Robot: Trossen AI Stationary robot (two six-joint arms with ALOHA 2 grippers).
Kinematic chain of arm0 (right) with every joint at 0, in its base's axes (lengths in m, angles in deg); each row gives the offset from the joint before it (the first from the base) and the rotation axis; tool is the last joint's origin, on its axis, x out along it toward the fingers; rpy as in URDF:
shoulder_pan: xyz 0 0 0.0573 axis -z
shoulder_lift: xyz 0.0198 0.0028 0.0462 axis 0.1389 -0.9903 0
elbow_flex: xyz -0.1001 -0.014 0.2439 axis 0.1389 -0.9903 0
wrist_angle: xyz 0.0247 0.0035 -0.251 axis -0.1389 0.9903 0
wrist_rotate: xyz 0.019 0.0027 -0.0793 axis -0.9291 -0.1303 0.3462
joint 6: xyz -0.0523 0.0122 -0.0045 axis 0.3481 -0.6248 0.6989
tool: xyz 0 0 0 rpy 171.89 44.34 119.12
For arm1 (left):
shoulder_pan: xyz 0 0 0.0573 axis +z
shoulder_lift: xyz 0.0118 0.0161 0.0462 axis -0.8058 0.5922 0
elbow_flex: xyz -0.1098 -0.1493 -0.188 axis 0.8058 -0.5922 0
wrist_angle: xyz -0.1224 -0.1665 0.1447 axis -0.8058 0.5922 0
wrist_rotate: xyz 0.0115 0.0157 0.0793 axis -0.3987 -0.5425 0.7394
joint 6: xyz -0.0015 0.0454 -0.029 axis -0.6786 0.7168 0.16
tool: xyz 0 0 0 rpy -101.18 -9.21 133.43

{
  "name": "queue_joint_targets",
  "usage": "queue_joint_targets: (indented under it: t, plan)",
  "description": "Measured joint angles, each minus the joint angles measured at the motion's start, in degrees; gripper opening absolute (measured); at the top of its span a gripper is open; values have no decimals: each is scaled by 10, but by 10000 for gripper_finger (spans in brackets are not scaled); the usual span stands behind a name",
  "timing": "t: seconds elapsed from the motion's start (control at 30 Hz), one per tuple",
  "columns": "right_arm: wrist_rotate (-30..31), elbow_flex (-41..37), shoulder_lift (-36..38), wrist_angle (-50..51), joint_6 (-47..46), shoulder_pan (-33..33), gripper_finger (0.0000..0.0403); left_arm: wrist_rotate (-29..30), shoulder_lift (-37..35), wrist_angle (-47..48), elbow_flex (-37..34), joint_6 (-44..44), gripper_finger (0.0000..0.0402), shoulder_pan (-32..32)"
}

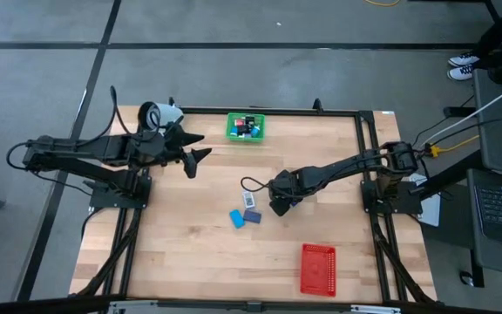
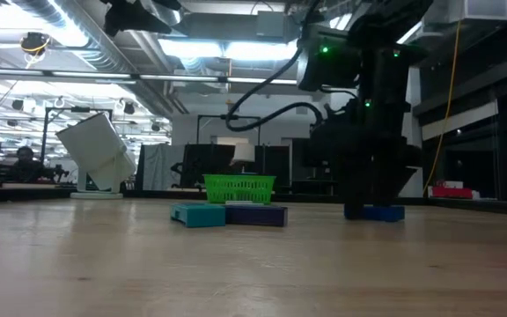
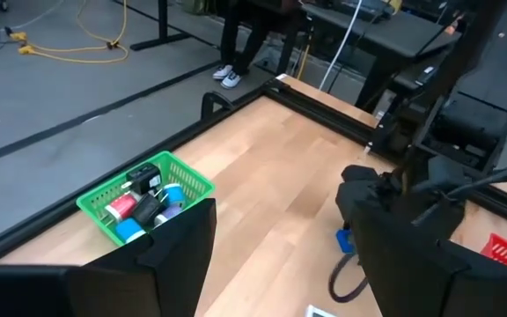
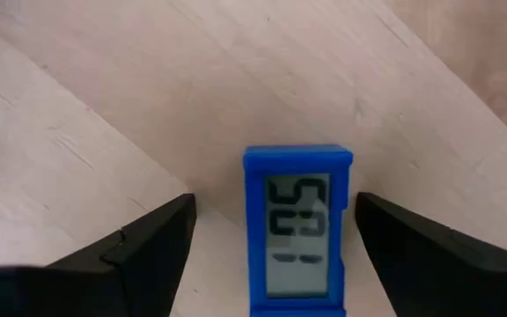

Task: Pick & Place Office items
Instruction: Put the blue digital timer into the red bin

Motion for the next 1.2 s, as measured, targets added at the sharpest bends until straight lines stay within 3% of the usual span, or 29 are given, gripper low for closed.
queue_joint_targets:
  t: [0.2, 0.57, 0.93, 1.2]
  plan:
    - [8, 1, -1, 2, -18, -5, 274, 0, 0, 0, 0, 2, 258, 0]
    - [-4, 0, 0, 0, -24, -4, 139, 0, 0, 0, 0, 6, 258, 1]
    - [-63, -9, 55, -82, -65, 5, 140, 5, 1, 0, 0, 21, 258, 1]
    - [-106, -5, 154, -335, -89, -4, 138, 5, 1, -3, 0, 23, 258, 1]
